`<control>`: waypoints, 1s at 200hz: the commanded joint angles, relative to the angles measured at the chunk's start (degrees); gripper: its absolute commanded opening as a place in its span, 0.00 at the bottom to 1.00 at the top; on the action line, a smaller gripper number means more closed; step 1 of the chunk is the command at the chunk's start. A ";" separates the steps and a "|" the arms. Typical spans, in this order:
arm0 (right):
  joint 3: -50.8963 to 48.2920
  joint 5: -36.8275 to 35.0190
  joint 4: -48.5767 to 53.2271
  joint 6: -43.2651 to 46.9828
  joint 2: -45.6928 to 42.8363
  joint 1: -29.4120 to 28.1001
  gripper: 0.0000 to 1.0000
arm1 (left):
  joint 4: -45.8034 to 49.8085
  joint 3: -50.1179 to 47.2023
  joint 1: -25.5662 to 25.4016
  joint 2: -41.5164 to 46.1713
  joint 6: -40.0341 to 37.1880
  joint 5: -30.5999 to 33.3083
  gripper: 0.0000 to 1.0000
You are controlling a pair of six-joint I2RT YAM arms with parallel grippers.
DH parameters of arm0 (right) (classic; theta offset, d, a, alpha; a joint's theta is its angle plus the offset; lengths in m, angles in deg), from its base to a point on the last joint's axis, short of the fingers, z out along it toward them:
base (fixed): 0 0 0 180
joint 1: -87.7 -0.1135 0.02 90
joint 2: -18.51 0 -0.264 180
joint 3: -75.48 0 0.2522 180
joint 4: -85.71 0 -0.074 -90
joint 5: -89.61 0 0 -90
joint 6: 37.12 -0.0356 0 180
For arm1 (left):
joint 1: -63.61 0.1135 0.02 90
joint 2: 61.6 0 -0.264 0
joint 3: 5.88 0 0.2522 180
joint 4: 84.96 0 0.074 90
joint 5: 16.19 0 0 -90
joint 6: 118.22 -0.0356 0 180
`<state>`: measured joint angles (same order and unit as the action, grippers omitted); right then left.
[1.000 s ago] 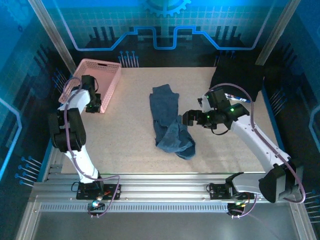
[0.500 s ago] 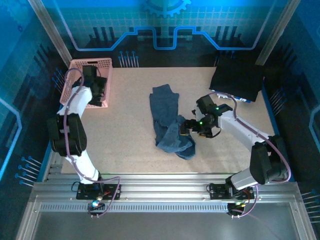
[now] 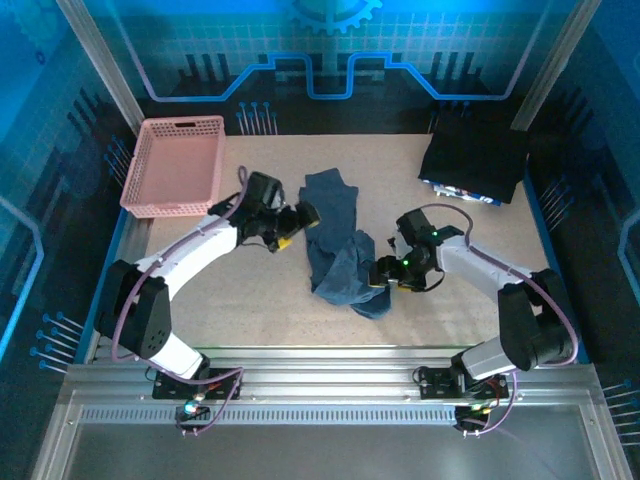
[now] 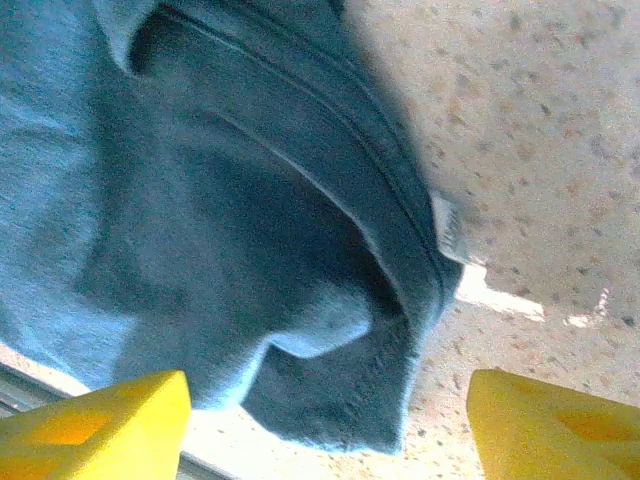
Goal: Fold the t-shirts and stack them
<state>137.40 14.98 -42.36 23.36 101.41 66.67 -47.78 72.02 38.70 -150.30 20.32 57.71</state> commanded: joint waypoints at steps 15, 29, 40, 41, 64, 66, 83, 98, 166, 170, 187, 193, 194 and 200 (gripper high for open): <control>-4.30 4.85 -4.16 -0.42 -1.18 2.58 0.56 | -0.28 -5.50 -4.26 -0.49 -2.81 -8.24 0.82; -5.15 5.41 -4.73 -0.02 -0.60 2.66 0.53 | 1.88 -5.03 -5.68 -1.26 -3.97 -7.54 0.80; -6.06 5.61 -5.24 0.12 -0.12 2.95 0.49 | 2.48 -4.81 -6.34 -2.22 -4.28 -7.71 0.80; -6.11 5.62 -5.27 0.14 -0.06 2.98 0.49 | 2.54 -4.81 -6.36 -2.33 -4.30 -7.71 0.79; -7.69 6.52 -7.06 -0.19 1.26 3.63 0.43 | 2.34 -4.72 -7.61 -5.28 -4.67 -7.71 0.76; -7.83 6.58 -7.19 -0.28 1.34 3.68 0.43 | 2.20 -4.72 -7.79 -5.52 -4.74 -7.65 0.76; -8.30 6.86 -8.69 -0.65 2.20 3.86 0.40 | 0.70 -3.90 -8.77 -7.90 -4.63 -8.82 0.73; -8.29 6.86 -9.41 -0.75 3.16 3.97 0.36 | 1.07 -2.34 -9.41 -9.79 -5.43 -8.74 0.71; -8.48 6.95 -10.75 -0.93 5.69 4.07 0.18 | 4.54 6.11 -11.97 -16.41 -8.61 -10.75 0.59; -8.49 6.90 -10.75 -0.93 5.83 4.15 0.17 | 4.73 6.25 -12.06 -16.33 -8.72 -10.84 0.59; -8.42 6.86 -10.75 -0.74 6.30 4.16 0.11 | 5.76 6.64 -12.09 -16.06 -9.38 -11.16 0.55; -8.39 6.91 -10.71 -0.68 6.49 4.16 0.08 | 6.33 6.91 -12.09 -16.19 -9.74 -11.35 0.52; -8.37 6.93 -10.73 -0.70 6.53 4.16 0.08 | 6.35 6.94 -12.05 -16.26 -9.80 -11.42 0.51; -8.35 6.99 -10.78 -0.68 6.58 4.16 0.06 | 6.61 7.00 -12.11 -16.37 -10.10 -11.67 0.49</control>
<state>129.34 21.15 -52.11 22.36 106.56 70.64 -45.15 77.26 26.90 -166.15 12.89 48.64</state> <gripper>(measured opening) 0.092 0.525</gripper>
